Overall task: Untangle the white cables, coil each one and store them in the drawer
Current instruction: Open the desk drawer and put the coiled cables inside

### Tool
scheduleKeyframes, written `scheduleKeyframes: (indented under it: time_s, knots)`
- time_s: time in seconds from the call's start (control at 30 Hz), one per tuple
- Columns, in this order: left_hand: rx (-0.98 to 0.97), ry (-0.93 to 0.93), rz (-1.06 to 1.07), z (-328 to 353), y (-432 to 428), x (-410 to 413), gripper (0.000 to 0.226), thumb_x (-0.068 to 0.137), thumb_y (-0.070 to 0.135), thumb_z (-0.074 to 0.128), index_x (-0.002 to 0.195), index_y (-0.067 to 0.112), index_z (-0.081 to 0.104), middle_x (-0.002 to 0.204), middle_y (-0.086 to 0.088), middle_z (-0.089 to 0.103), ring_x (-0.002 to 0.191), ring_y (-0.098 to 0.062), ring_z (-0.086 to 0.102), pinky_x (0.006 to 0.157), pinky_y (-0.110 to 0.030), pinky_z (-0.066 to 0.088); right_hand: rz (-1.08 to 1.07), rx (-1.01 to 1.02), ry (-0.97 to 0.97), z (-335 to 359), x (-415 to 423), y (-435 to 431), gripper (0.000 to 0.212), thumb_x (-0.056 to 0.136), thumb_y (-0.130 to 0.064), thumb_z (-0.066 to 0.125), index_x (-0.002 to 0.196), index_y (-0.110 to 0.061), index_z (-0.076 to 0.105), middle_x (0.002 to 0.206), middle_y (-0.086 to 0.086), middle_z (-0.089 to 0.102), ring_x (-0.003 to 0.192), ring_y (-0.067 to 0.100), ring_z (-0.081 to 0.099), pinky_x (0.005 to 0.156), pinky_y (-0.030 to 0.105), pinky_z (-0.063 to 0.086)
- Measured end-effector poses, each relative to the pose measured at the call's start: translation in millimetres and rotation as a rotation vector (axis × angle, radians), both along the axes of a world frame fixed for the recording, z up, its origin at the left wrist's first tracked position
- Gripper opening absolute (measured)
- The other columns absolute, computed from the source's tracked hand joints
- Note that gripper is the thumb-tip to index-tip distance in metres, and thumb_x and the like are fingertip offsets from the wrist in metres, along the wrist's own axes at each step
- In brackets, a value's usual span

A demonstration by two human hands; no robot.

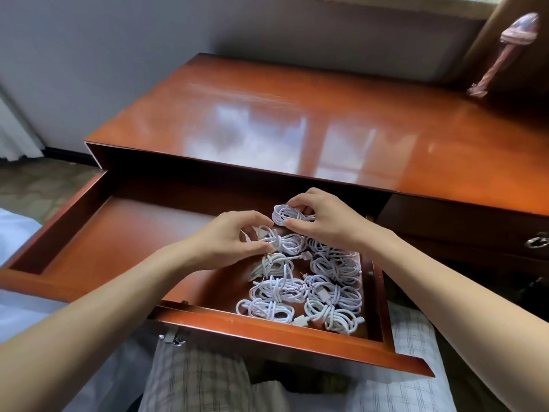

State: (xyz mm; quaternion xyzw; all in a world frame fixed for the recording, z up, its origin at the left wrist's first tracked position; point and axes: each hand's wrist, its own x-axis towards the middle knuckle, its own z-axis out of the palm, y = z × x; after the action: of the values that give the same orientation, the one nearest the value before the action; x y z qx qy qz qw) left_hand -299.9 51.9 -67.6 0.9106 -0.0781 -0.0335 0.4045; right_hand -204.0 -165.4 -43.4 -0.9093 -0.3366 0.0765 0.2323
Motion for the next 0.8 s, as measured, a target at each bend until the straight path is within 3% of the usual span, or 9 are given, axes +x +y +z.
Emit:
scheduleKeyframes:
  time_s: [0.3, 0.47, 0.67, 0.8]
  knots:
    - [-0.095, -0.01, 0.016, 5.0, -3.7, -5.1, 0.029, 0.088, 0.023, 0.078, 0.112, 0.017, 0.063, 0.099, 0.007, 0.07, 0.089, -0.006, 0.068, 0.071, -0.015, 0.051, 0.037, -0.116, 0.054, -2.6, 0.4, 5.5, 0.041, 0.091, -0.043, 0.061, 0.129, -0.028, 0.065, 0.118, -0.008, 0.057, 0.108, 0.009, 0.056, 0.096, 0.026, 0.046]
    - [0.045, -0.118, -0.018, 6.5, -2.9, -5.9, 0.019, 0.092, 0.027, 0.072, 0.108, 0.019, 0.067, 0.094, 0.015, 0.064, 0.085, -0.006, 0.061, 0.066, -0.009, 0.042, 0.043, -0.127, 0.088, -4.1, -1.5, 3.7, 0.043, 0.094, -0.047, 0.056, 0.133, -0.029, 0.063, 0.124, -0.007, 0.057, 0.113, 0.01, 0.056, 0.1, 0.028, 0.046]
    - [0.108, -0.161, 0.0, 3.6, -1.4, -4.1, 0.017, 0.097, 0.029, 0.065, 0.111, 0.019, 0.066, 0.104, 0.01, 0.064, 0.094, -0.006, 0.058, 0.073, -0.006, 0.04, 0.05, -0.092, 0.081, -1.6, -7.0, -1.3, 0.044, 0.098, -0.043, 0.056, 0.138, -0.025, 0.059, 0.132, -0.007, 0.057, 0.12, 0.007, 0.053, 0.098, 0.02, 0.038]
    - [0.173, -0.177, -0.009, 2.1, -0.5, -5.4, 0.021, 0.097, 0.03, 0.063, 0.115, 0.019, 0.065, 0.11, 0.009, 0.064, 0.101, -0.006, 0.056, 0.082, -0.007, 0.038, 0.049, -0.084, 0.069, 1.4, -10.8, -4.6, 0.044, 0.099, -0.043, 0.056, 0.139, -0.024, 0.058, 0.135, -0.006, 0.058, 0.124, 0.007, 0.053, 0.103, 0.022, 0.039]
